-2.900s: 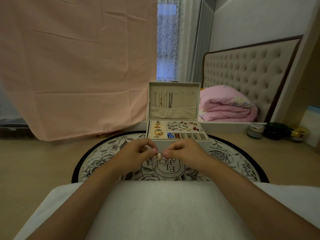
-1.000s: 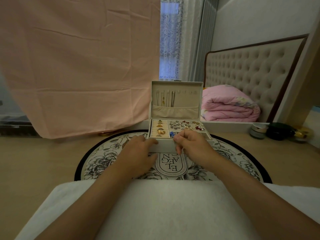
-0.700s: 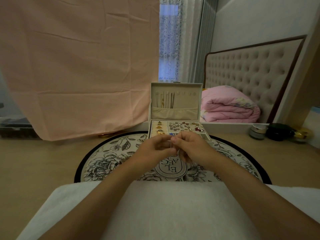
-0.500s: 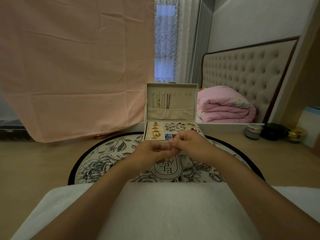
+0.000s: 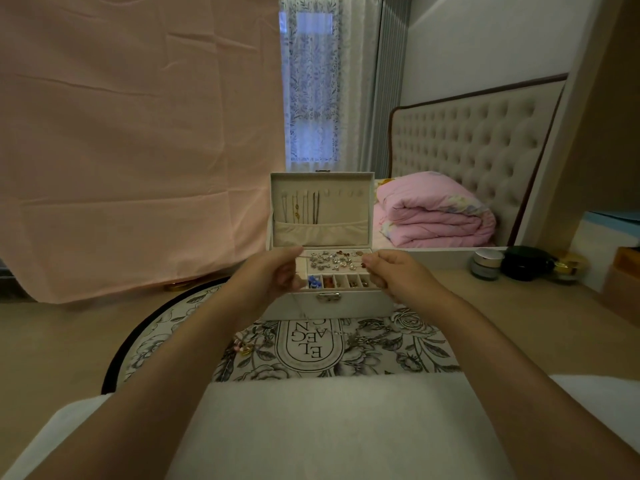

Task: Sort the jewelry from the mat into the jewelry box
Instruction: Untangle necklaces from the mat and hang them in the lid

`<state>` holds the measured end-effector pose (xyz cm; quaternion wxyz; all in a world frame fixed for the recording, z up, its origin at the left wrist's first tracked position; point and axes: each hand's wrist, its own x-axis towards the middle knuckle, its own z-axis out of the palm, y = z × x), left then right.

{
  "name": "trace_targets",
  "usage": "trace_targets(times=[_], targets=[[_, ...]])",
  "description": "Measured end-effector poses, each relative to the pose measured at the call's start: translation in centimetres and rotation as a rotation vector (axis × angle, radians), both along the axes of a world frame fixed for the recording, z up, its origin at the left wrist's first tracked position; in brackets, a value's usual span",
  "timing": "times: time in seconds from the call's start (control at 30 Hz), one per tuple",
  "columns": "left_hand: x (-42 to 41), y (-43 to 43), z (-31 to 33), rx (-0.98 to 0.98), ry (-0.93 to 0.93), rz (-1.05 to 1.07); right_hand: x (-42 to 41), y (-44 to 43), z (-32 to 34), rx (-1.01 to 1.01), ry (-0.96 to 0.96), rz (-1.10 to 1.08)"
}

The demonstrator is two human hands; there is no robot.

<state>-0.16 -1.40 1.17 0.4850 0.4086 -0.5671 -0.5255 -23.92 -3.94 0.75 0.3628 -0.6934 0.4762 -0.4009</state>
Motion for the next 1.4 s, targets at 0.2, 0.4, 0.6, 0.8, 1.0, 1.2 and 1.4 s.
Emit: trace_targets(times=[0.2,0.4,0.6,0.8,1.0,1.2,1.4], targets=[[-0.7,-0.8,1.7,0.046,0.213,-0.060,-2.4,-0.5,0.9,-0.056,0.004,-0.030],[-1.9,-1.6,3.5,0.051,0.449,-0.153,-4.6,-1.3,1.8,-0.127,0.067,-0.183],[-4.5,-2.8,5.5,0.054,0.572,-0.123,-6.8,-1.9,3.7,-0.146,0.023,-0.236],[-9.5,-4.7,7.6,-0.025,0.393,-0.115,-7.7,-3.2,6.8,-0.174,0.010,-0.171],[-14.5,-6.8,9.8,-0.119,0.170,-0.064,-7.8,-4.8,10.5,-0.294,0.162,-0.111],[-16.7,-9.4,9.8,-0.052,-0.023,-0.006,-7.9,-7.4,10.3,-0.347,0.241,-0.090],[-15.8,-12.2,9.1,0.044,-0.292,-0.037,-8.0,-10.0,7.6,-0.479,0.285,-0.271]])
